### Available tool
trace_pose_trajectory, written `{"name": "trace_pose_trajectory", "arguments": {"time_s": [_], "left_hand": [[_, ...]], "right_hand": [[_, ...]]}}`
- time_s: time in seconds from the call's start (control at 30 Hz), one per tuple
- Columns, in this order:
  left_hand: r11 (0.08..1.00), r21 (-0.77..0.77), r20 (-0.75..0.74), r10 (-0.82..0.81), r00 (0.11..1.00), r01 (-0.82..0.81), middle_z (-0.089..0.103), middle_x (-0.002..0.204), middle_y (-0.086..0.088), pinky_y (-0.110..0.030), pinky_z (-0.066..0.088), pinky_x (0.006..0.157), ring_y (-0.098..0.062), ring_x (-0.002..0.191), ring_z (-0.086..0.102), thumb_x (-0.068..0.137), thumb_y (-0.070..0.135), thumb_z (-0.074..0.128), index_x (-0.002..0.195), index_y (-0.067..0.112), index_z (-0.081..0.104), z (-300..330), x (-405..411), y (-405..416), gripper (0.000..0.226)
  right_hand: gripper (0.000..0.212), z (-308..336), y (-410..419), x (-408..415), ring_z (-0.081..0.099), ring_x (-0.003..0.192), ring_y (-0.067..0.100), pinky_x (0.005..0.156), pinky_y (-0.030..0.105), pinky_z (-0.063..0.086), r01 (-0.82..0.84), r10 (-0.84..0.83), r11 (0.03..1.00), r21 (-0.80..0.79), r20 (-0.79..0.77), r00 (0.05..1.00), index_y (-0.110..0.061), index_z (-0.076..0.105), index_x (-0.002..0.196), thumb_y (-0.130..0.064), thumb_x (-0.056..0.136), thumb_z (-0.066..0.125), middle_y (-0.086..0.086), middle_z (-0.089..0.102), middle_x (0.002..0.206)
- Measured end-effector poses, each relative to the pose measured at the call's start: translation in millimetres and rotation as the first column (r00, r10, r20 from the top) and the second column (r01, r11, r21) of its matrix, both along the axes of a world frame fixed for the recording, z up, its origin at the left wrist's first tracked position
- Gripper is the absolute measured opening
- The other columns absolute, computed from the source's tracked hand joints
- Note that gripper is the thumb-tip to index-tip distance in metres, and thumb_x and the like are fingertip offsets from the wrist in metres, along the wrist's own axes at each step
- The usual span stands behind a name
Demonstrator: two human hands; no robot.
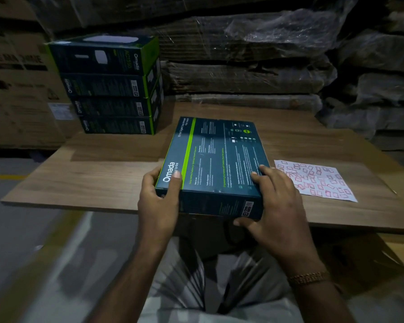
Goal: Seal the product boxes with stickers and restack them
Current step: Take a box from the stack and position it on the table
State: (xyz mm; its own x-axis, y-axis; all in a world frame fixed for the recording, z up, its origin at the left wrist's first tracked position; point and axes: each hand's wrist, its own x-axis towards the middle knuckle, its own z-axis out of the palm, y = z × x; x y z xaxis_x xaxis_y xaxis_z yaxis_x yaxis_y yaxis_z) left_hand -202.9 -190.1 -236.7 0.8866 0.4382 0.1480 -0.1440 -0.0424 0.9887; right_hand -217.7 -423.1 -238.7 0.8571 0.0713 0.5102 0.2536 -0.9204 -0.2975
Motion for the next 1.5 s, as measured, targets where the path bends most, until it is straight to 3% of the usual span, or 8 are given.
{"name": "trace_pose_trajectory", "arguments": {"time_s": [0.13,0.37,0.57,0.7,0.97,1.27,1.37,1.5], "left_hand": [[0.999,-0.042,-0.009,-0.018,1.0,0.017,0.078,0.116,0.011,-0.052,0.062,0.096,-0.014,0.107,0.075,0.084,0.066,0.075,0.124,0.036,0.066,1,-12,0,0.051],[0.99,-0.135,0.024,-0.031,0.999,0.034,0.08,0.116,0.004,-0.059,0.06,0.098,-0.022,0.11,0.076,0.077,0.065,0.081,0.123,0.031,0.071,3,-42,2,0.059],[0.974,-0.205,0.071,-0.083,0.994,0.096,0.081,0.115,0.001,-0.047,0.062,0.096,-0.022,0.113,0.076,0.082,0.063,0.079,0.127,0.026,0.076,23,-68,9,0.059],[0.936,-0.324,0.079,-0.117,0.99,0.137,0.081,0.116,-0.006,-0.046,0.059,0.101,-0.026,0.114,0.076,0.095,0.042,0.077,0.125,0.017,0.076,31,-82,9,0.039],[0.772,-0.618,-0.031,-0.213,0.977,0.149,0.081,0.118,-0.005,-0.049,0.061,0.099,-0.02,0.108,0.077,0.094,0.043,0.077,0.138,0.013,0.066,46,-94,1,0.054],[0.532,-0.826,0.001,-0.331,0.943,0.188,0.081,0.109,-0.014,-0.056,0.063,0.089,-0.032,0.098,0.08,0.088,0.051,0.075,0.129,0.014,0.068,61,-102,4,0.056],[0.498,-0.839,0.039,-0.346,0.937,0.219,0.079,0.117,-0.016,-0.048,0.068,0.076,-0.031,0.103,0.079,0.086,0.046,0.074,0.138,0.012,0.065,73,-102,10,0.063],[0.491,-0.822,0.07,-0.414,0.908,0.287,0.077,0.127,-0.014,-0.027,0.066,0.067,-0.028,0.113,0.076,0.097,0.026,0.069,0.127,0.01,0.072,90,-108,13,0.034]], "right_hand": [[0.108,4,-4,-10,0.044,0.144,0.032,0.117,0.054,0.044,-0.01,0.01,0.999,-0.032,0.012,1.0,-0.014,0.054,0.144,-0.043,0.053,0.104,0.006,0.05,0.154],[0.108,4,-9,-45,0.044,0.143,0.029,0.118,0.049,0.046,-0.075,0.074,0.997,0.014,0.057,0.996,-0.011,0.056,0.15,-0.038,0.057,0.103,0.005,0.051,0.153],[0.105,11,-16,-73,0.045,0.147,0.025,0.124,0.044,0.038,-0.153,0.136,0.983,0.1,0.156,0.978,-0.014,0.058,0.151,-0.041,0.06,0.103,0.002,0.054,0.155],[0.104,16,-17,-82,0.046,0.148,0.023,0.124,0.043,0.037,-0.17,0.145,0.976,0.136,0.174,0.974,-0.016,0.058,0.152,-0.041,0.061,0.102,0.001,0.054,0.157],[0.1,16,-15,-83,0.049,0.147,0.02,0.123,0.048,0.041,-0.211,0.158,0.956,0.202,0.251,0.955,-0.013,0.061,0.147,-0.032,0.059,0.104,0.001,0.056,0.153],[0.095,30,-1,-88,0.055,0.138,0.022,0.116,0.049,0.046,-0.232,0.162,0.952,0.201,0.312,0.936,-0.016,0.063,0.141,-0.036,0.058,0.104,-0.001,0.06,0.144],[0.094,48,7,-91,0.057,0.131,0.017,0.113,0.036,0.047,-0.245,0.14,0.934,0.26,0.363,0.921,-0.015,0.058,0.143,-0.038,0.063,0.102,-0.003,0.061,0.141],[0.089,74,19,-88,0.059,0.127,0.012,0.109,0.024,0.046,-0.285,0.117,0.898,0.335,0.441,0.89,-0.014,0.056,0.142,-0.037,0.068,0.1,-0.003,0.061,0.138]]}}
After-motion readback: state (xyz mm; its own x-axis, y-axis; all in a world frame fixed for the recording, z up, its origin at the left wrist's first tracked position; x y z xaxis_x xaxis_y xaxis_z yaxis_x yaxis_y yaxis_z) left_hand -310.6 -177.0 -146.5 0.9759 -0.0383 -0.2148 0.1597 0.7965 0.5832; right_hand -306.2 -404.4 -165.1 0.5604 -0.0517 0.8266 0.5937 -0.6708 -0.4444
